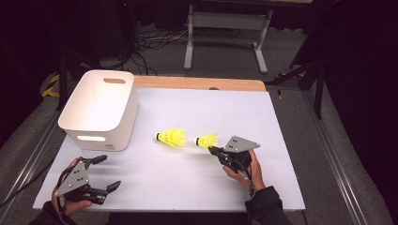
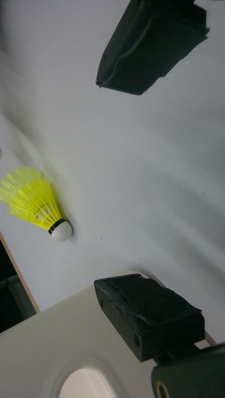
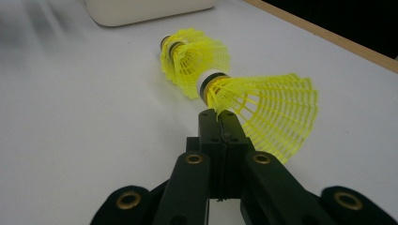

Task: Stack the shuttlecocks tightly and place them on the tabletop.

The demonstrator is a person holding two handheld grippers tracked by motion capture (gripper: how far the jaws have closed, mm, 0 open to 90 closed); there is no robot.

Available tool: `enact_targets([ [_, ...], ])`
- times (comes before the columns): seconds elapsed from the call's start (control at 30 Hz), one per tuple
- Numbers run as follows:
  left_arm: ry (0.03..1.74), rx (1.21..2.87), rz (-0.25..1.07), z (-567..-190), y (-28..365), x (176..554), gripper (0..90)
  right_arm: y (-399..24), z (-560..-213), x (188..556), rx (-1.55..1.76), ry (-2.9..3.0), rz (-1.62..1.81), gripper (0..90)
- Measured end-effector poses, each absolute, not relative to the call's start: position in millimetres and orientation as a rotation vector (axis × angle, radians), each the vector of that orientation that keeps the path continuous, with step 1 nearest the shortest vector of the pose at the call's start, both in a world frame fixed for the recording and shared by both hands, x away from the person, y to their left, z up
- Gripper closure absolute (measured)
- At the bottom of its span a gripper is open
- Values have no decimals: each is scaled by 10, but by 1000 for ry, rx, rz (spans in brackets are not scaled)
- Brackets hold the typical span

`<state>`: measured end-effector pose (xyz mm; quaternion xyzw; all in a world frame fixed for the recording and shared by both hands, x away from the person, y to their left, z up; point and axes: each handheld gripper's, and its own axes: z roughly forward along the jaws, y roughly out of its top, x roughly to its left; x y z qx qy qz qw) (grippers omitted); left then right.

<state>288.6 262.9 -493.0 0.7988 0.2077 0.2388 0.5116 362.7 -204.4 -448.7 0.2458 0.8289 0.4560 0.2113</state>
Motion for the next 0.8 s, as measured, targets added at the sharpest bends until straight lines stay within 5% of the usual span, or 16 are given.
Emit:
enact_targets([
  [0.8, 491, 1933, 558, -4938, 2625, 2889, 64, -1652, -4619, 3981, 725, 2377, 1310, 900],
])
